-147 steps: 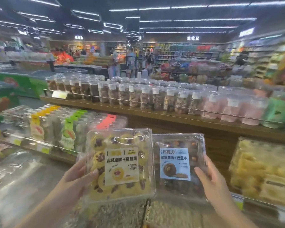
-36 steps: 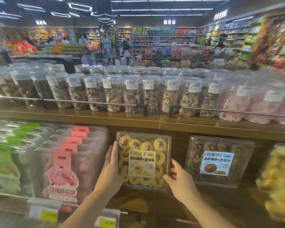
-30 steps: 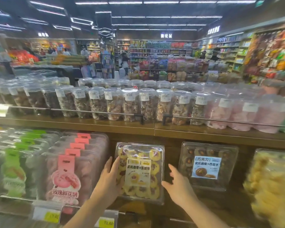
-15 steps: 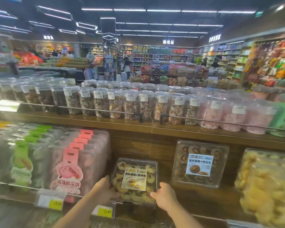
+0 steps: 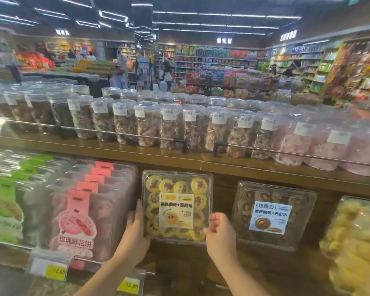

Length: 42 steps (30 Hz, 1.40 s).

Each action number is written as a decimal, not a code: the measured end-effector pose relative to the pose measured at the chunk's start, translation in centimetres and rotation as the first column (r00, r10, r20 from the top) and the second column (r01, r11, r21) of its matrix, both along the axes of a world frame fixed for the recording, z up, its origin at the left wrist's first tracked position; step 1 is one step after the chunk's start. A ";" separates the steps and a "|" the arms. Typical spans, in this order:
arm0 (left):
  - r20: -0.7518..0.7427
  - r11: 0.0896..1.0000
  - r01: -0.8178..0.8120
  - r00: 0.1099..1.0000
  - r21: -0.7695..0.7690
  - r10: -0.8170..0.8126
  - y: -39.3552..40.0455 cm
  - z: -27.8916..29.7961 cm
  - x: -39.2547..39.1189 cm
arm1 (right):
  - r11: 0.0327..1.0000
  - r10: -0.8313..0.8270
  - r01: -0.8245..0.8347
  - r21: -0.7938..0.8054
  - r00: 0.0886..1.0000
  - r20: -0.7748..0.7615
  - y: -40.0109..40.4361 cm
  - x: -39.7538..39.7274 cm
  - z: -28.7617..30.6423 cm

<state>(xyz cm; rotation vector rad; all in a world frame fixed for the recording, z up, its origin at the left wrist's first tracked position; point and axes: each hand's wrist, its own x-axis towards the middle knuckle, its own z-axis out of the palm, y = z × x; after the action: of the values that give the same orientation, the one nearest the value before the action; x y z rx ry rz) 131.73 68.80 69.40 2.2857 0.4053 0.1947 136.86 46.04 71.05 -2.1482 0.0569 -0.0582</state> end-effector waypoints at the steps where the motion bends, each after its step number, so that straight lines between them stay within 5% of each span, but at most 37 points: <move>1: 0.025 1.000 0.003 1.000 -0.003 -0.003 0.0 -0.1 0.8 | 1.000 -0.014 0.014 0.004 1.000 0.024 0.2 0.5 -0.1; 16: -0.016 0.998 -0.032 0.999 0.051 0.033 0.0 -2.1 3.3 | 1.000 0.010 -0.009 -0.029 1.000 0.030 0.7 2.1 -3.0; 28: -0.060 0.973 -0.100 0.994 -0.208 0.090 -0.6 -1.0 2.6 | 0.989 0.054 -0.061 -0.134 0.997 -0.055 0.0 1.5 -1.5; 42: -0.005 0.974 -0.075 0.997 -0.213 0.076 -0.1 -2.4 4.3 | 0.992 -0.022 0.024 -0.125 1.000 0.022 0.3 2.2 -2.3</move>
<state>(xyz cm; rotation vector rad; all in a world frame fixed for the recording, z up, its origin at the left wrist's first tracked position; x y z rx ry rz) 135.98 68.72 67.01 2.0610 0.4887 0.1837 139.01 46.38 68.77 -2.2721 0.0676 -0.0993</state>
